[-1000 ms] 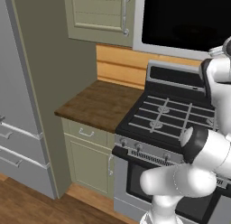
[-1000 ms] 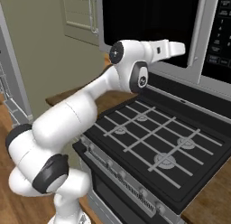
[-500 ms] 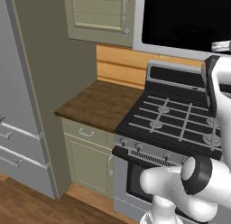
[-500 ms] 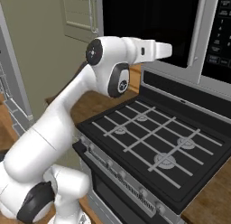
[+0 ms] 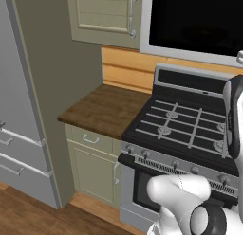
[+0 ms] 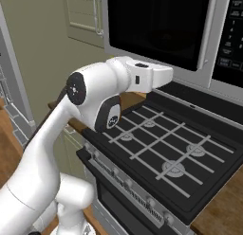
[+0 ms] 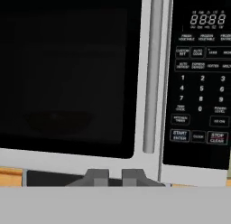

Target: Pick the garlic from the sink and place it in the bowl. Then pick the bowl and place it in the microwave. Then close the microwave door and press the start button.

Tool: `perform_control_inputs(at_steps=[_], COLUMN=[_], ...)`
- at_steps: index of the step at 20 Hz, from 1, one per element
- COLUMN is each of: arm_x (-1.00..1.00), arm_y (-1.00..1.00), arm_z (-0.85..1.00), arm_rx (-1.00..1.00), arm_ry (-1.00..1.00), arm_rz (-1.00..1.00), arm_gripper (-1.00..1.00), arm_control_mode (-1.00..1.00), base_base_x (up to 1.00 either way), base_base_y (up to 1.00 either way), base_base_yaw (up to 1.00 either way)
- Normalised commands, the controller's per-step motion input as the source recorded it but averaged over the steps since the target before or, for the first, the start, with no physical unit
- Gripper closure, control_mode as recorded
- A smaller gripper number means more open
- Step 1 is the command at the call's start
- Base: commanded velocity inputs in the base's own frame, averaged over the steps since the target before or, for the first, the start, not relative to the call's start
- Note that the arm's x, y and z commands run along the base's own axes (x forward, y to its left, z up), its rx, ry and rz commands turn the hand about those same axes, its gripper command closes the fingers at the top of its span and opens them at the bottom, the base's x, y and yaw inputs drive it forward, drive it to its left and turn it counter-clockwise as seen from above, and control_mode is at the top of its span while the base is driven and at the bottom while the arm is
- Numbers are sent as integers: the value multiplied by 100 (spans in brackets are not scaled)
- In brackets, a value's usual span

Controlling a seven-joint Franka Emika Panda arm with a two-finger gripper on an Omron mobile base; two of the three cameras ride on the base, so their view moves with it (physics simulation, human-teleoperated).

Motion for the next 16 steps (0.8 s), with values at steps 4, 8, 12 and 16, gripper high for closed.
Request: perform_control_inputs(at_steps=[4, 8, 12, 16], arm_x=[-11, -2, 0, 0], arm_y=[-4, -28, -39, -26], arm_z=[0, 0, 0, 0], arm_rx=[0, 0, 0, 0], arm_ry=[-1, 2, 1, 0], arm_rz=[0, 0, 0, 0], arm_gripper=[100, 100, 100, 100], arm_control_mode=[-100, -100, -100, -100], base_base_x=[0, 0, 0, 0], base_base_y=[0, 0, 0, 0], base_base_yaw=[0, 0, 0, 0])
